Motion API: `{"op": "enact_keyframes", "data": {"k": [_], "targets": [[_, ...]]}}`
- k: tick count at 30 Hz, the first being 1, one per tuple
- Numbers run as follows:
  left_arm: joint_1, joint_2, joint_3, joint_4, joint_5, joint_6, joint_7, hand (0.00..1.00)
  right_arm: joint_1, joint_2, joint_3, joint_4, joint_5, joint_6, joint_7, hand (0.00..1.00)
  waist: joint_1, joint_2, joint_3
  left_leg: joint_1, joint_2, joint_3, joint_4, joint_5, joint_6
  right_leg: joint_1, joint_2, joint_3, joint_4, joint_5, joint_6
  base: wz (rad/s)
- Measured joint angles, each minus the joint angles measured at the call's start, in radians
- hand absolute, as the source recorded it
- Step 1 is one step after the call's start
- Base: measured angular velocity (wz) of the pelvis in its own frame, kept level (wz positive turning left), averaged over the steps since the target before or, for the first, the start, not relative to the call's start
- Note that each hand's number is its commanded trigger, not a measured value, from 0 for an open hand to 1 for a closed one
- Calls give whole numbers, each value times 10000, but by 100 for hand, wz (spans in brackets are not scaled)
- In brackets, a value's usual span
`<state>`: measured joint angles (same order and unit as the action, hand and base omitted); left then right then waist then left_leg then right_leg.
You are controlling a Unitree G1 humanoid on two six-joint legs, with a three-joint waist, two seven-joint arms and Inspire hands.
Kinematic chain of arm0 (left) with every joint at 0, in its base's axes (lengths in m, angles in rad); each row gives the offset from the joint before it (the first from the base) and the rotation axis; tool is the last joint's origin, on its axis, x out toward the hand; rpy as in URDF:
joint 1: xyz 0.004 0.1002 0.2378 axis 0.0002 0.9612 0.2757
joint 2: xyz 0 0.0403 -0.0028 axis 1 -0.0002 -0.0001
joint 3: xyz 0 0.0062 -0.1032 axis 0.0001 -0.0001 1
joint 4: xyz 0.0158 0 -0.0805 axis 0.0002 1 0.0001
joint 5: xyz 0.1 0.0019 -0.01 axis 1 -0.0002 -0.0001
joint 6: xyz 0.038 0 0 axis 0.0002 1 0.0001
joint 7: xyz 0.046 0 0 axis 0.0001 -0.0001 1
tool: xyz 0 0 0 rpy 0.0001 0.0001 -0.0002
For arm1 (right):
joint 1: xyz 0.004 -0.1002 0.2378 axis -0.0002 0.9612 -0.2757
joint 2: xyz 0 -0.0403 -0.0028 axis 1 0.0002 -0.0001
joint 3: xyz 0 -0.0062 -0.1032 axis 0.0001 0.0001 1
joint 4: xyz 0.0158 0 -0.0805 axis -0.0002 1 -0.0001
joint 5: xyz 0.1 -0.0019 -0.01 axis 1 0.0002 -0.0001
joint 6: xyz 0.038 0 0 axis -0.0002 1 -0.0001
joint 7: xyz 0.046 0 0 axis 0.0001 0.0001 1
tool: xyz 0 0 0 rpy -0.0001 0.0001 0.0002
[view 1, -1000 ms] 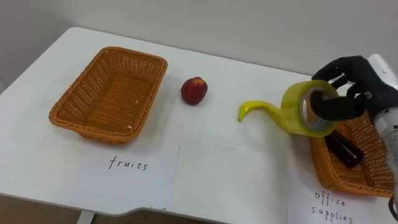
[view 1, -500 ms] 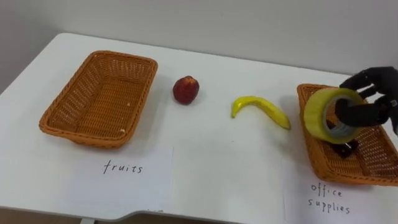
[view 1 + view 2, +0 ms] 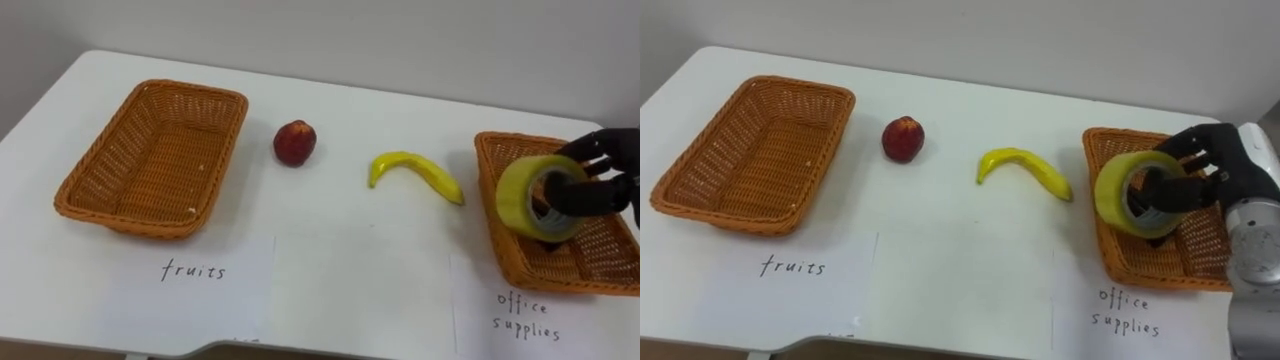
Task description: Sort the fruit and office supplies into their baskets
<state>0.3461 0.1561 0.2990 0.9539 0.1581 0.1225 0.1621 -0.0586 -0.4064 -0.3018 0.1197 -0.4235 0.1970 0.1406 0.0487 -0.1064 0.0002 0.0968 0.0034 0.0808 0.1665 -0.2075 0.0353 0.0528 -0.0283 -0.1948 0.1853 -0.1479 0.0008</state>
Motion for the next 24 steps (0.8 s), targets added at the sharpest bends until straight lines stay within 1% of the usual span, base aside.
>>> {"op": "enact_keyframes", "data": {"k": [8,19,24], "targets": [[3,6,-98,-9,-235,17,5,0,0,-1,36,792,-19,18,5,0,25,-10,-4,15,8,35,-3,0,0,2,7,31,18,0,0,0],[2,37,-97,-94,-404,7,24,0,-1,-48,46,1056,-19,11,4,0,59,-34,1,10,7,82,-12,0,0,-4,9,72,37,0,-1,0],[-39,139,-94,-130,-494,-13,56,0,-1,-106,46,1056,-57,3,-140,0,62,-56,9,1,14,142,-23,-3,2,-12,19,69,37,0,-1,0]]}}
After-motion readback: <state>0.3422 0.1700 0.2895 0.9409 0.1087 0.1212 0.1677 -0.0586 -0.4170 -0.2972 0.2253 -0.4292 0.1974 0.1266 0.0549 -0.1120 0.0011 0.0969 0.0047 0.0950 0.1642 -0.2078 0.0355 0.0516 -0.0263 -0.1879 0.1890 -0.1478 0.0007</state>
